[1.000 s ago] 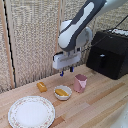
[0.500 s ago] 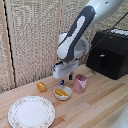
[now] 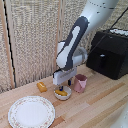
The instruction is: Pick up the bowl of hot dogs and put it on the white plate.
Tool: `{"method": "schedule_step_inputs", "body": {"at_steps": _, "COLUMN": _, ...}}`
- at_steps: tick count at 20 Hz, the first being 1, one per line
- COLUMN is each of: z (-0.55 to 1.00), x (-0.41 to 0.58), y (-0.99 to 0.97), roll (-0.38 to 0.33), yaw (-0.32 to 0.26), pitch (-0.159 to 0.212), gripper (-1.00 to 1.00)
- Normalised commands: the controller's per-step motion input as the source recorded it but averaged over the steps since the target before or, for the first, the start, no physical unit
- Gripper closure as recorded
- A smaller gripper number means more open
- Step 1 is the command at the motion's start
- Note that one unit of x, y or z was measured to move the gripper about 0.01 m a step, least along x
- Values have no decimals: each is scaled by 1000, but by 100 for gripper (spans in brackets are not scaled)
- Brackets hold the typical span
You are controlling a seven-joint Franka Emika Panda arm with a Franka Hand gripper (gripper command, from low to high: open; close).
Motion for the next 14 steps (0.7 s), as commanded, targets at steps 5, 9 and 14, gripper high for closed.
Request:
{"method": "schedule_step_inputs", "body": {"at_steps": 5, "z": -65, "x": 14, "y": -257, "roll": 3, "yaw": 98, "pitch": 0, "gripper": 100}}
{"method": "schedule_step_inputs", "body": {"at_steps": 9, "z": -105, "x": 0, "y": -64, "roll": -16, "yaw": 33, "pitch": 12, "gripper": 100}}
{"method": "schedule_step_inputs", "body": {"at_steps": 14, "z": -157, "x": -99, "y": 11, "roll": -75, "yaw": 0, "pitch": 4, "gripper": 100}}
